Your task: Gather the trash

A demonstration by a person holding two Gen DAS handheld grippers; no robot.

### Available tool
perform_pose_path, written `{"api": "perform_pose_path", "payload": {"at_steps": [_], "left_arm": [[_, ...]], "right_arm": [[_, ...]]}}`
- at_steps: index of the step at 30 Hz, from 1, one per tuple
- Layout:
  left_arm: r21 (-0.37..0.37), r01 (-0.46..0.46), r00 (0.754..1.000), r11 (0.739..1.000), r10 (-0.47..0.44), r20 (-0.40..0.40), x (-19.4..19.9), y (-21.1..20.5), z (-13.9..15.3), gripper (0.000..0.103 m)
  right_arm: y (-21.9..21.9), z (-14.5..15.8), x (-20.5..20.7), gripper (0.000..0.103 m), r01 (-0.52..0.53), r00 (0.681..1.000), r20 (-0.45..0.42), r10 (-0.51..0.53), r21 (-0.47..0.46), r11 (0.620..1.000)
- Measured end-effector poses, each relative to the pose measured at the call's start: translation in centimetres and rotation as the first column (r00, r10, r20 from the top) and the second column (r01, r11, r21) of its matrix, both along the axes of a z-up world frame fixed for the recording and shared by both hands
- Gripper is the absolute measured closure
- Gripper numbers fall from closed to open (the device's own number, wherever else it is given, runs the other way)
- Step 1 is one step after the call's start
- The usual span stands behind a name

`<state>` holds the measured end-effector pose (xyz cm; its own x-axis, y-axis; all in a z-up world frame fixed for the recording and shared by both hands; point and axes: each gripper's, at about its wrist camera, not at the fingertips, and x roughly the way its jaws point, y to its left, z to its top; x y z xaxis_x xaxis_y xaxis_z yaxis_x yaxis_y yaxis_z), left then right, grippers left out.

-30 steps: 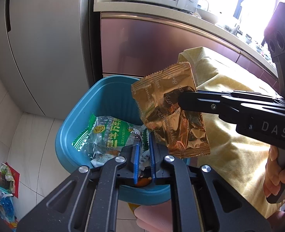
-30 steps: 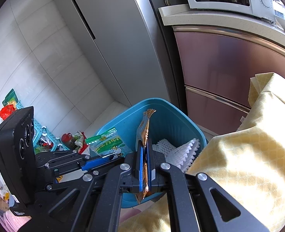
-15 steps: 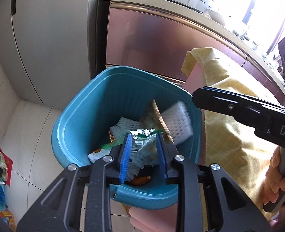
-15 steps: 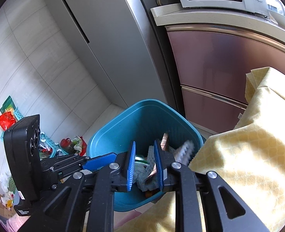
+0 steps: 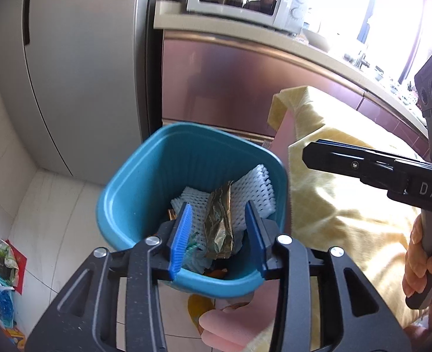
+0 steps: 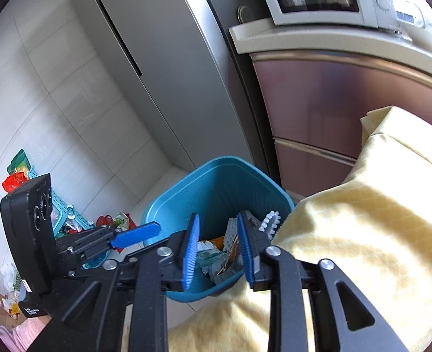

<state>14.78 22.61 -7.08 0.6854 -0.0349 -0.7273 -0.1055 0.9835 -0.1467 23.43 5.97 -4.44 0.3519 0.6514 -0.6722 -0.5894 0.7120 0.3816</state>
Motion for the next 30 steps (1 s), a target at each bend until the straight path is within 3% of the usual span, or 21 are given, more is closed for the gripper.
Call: {"api": "perform_pose_path", "payload": {"at_steps": [4, 13, 17, 20, 30], "left_arm": [[0.025, -0.012, 0.999, 1.0, 0.01, 0.053, -2.2, -0.6, 1.8, 0.052], [0.034, -0.037, 0.986, 0.999, 0.031, 0.161, -6.6, -3.1, 4.9, 0.006], [0.035, -0.039, 0.977, 0.999, 0.031, 0.209, -8.4, -5.2, 5.7, 0.006], [0.049, -0.027, 0.97, 0.998, 0.015, 0.243, -9.3, -7.3, 6.3, 0.006], [0.076, -0.004, 0.932, 0.997, -0.024, 0.363, -11.4, -14.1, 7.3, 0.006]], "right_arm": [[-1.8, 1.1, -1.3, 0.06, 0.015, 0.999, 0.038, -0.015, 0.021, 1.0], [-7.0, 3.1, -6.0, 0.026, 0.072, 0.984, 0.158, -0.076, 0.033, 0.997], [-9.9, 3.6, -9.0, 0.013, 0.146, 0.957, 0.252, -0.144, 0.008, 0.989], [-12.2, 3.6, -11.0, 0.008, 0.225, 0.929, 0.301, -0.218, 0.01, 0.974], [-19.4, 3.1, -15.6, 0.007, 0.434, 0.814, 0.411, -0.412, 0.042, 0.9]]}}
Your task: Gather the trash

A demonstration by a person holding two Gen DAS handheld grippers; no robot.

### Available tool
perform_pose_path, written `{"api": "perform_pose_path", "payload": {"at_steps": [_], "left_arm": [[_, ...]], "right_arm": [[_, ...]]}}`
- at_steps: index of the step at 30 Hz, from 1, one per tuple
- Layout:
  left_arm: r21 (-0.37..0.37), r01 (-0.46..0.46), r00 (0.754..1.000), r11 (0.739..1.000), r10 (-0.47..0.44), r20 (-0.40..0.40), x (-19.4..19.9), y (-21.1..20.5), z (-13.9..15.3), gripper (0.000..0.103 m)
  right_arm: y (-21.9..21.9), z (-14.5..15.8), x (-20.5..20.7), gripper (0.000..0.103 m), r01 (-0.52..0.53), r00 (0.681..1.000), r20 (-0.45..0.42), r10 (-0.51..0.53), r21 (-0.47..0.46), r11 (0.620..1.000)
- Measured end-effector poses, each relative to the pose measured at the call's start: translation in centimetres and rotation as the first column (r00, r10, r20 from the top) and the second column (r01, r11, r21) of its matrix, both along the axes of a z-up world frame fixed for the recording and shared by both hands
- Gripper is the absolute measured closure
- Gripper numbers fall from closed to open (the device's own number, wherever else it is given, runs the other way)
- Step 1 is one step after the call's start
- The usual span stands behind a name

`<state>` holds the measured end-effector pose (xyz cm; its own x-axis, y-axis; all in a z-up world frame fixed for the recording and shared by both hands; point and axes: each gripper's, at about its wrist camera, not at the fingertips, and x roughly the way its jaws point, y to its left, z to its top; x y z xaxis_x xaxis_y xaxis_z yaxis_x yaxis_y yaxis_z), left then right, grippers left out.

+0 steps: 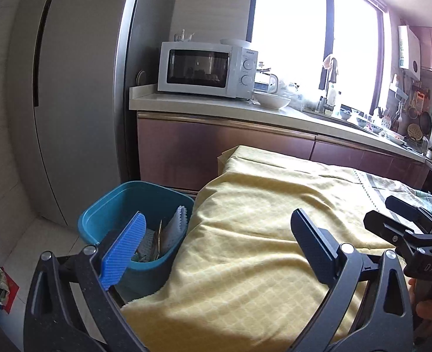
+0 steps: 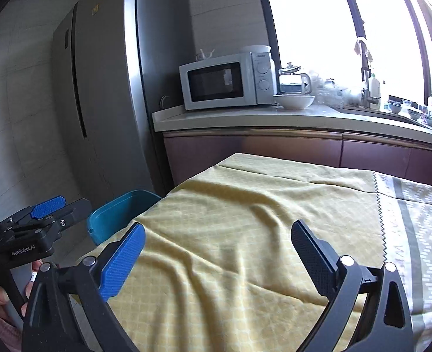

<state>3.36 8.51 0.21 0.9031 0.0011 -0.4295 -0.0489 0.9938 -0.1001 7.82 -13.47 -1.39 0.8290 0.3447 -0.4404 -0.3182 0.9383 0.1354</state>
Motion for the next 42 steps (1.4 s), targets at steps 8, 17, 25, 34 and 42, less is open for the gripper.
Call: {"api": "perform_pose_path", "payload": {"at_steps": [8, 17, 25, 34, 42], "left_arm": [[0.044, -0.007, 0.997, 0.999, 0.003, 0.082, -1.6, -3.2, 1.0, 0.006], [0.071, -0.006, 0.992, 0.997, -0.003, 0.125, -2.4, -4.5, 1.1, 0.006], [0.095, 0.002, 0.987, 0.995, -0.017, 0.158, -3.1, -5.5, 1.2, 0.006], [0.09, 0.011, 0.983, 0.996, -0.027, 0.18, -3.7, -5.5, 1.3, 0.006], [0.096, 0.019, 0.98, 0.995, -0.037, 0.194, -4.2, -5.7, 1.4, 0.006]], "right_arm": [[-3.5, 0.5, -2.6, 0.007, 0.113, 0.989, 0.089, -0.114, 0.018, 0.993], [-4.8, 0.4, -4.4, 0.007, 0.171, 0.977, 0.125, -0.174, 0.033, 0.985], [-5.7, 0.6, -5.2, 0.007, 0.204, 0.966, 0.151, -0.209, 0.048, 0.978], [-6.0, 0.5, -5.6, 0.007, 0.223, 0.96, 0.16, -0.228, 0.046, 0.974], [-6.2, 0.8, -5.6, 0.007, 0.224, 0.959, 0.165, -0.229, 0.045, 0.974]]}}
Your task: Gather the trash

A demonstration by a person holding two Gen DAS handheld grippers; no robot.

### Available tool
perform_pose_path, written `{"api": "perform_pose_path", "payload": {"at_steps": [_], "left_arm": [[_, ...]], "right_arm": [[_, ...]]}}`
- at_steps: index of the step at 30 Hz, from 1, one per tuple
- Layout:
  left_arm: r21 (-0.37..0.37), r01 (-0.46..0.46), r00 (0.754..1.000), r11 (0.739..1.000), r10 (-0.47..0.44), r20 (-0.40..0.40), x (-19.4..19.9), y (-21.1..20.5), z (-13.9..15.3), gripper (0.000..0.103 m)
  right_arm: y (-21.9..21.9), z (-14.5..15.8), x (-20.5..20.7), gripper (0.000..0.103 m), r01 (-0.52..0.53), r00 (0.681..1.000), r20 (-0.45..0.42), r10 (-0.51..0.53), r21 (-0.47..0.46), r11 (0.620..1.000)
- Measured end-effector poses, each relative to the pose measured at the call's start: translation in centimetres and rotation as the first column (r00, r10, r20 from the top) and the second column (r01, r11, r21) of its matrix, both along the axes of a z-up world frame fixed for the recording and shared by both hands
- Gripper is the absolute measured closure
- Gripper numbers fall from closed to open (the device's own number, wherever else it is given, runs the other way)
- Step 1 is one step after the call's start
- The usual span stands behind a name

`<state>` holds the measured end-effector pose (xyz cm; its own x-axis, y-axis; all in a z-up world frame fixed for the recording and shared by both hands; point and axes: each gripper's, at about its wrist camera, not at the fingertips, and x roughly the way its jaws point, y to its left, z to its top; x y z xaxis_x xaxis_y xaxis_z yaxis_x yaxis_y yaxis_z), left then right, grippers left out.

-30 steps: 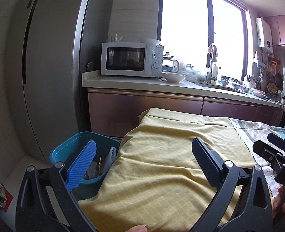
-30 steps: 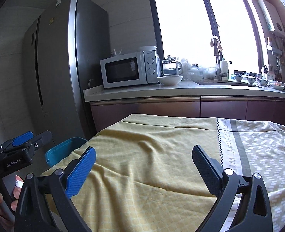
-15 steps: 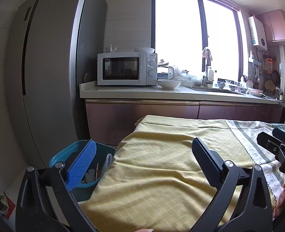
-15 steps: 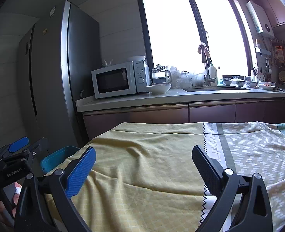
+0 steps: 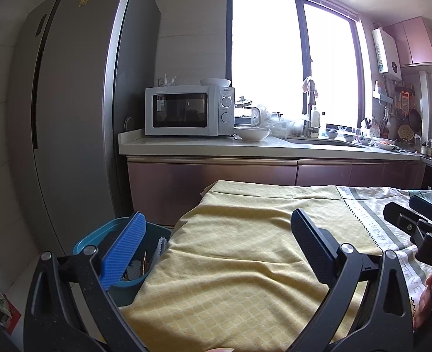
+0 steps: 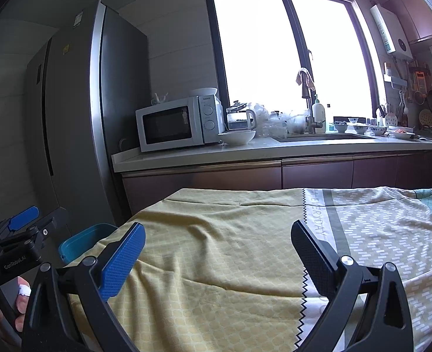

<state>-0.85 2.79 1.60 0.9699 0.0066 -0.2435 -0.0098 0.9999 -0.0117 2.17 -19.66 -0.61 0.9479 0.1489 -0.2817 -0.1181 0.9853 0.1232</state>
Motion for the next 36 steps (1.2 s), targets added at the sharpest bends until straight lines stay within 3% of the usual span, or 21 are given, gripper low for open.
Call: {"api": "perform_pose_path", "payload": {"at_steps": [36], "left_arm": [[0.003, -0.005, 1.0, 1.0, 0.005, 0.009, 0.15, 0.08, 0.32, 0.006]], "right_arm": [[-0.73, 0.05, 0.39, 0.007, -0.007, 1.0, -0.005, 0.007, 0.018, 1.0]]}}
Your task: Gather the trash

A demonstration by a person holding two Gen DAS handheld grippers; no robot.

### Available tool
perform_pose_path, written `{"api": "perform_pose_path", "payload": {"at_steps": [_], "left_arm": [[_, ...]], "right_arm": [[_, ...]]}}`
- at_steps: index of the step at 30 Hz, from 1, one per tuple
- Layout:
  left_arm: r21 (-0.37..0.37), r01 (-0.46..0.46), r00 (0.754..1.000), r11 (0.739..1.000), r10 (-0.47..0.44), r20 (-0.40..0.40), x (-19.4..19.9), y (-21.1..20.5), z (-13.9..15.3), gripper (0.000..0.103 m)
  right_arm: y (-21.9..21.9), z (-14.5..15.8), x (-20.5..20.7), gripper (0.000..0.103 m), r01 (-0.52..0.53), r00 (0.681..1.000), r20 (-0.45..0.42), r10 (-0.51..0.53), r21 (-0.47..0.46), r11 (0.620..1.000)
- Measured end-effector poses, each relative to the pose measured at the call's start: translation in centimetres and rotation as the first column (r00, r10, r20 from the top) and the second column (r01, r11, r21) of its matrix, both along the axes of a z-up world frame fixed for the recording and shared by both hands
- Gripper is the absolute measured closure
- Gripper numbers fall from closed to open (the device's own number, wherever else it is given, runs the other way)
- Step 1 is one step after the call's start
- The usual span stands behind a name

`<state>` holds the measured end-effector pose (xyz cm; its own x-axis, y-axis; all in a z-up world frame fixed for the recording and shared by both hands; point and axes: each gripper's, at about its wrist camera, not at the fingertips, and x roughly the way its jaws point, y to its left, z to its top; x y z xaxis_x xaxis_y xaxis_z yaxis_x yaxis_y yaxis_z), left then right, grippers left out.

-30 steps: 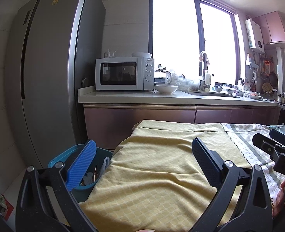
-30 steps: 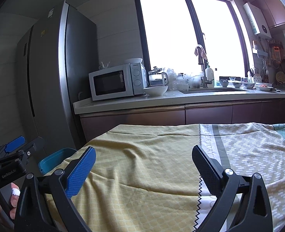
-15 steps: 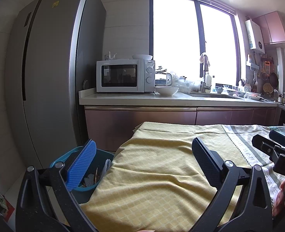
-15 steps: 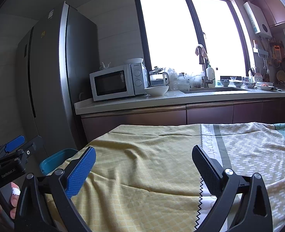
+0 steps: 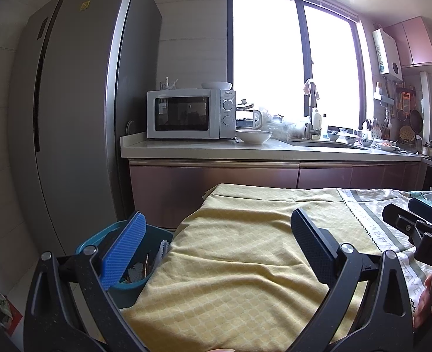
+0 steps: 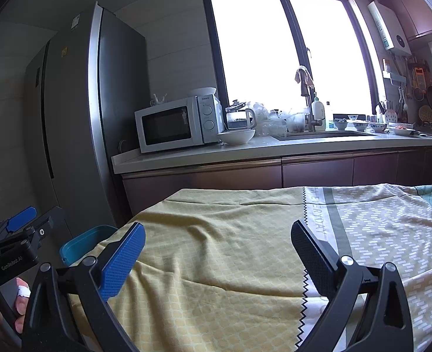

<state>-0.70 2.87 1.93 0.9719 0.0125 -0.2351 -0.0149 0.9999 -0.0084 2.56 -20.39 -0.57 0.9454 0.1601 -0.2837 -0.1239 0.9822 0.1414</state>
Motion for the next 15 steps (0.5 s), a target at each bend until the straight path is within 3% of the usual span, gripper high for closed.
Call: {"api": "perform_pose_path", "payload": {"at_steps": [15], "left_arm": [[0.001, -0.006, 1.0, 1.0, 0.006, -0.006, 0.31, 0.07, -0.27, 0.006]], "right_arm": [[0.15, -0.18, 0.19, 0.007, 0.002, 1.0, -0.005, -0.002, 0.005, 1.0]]}}
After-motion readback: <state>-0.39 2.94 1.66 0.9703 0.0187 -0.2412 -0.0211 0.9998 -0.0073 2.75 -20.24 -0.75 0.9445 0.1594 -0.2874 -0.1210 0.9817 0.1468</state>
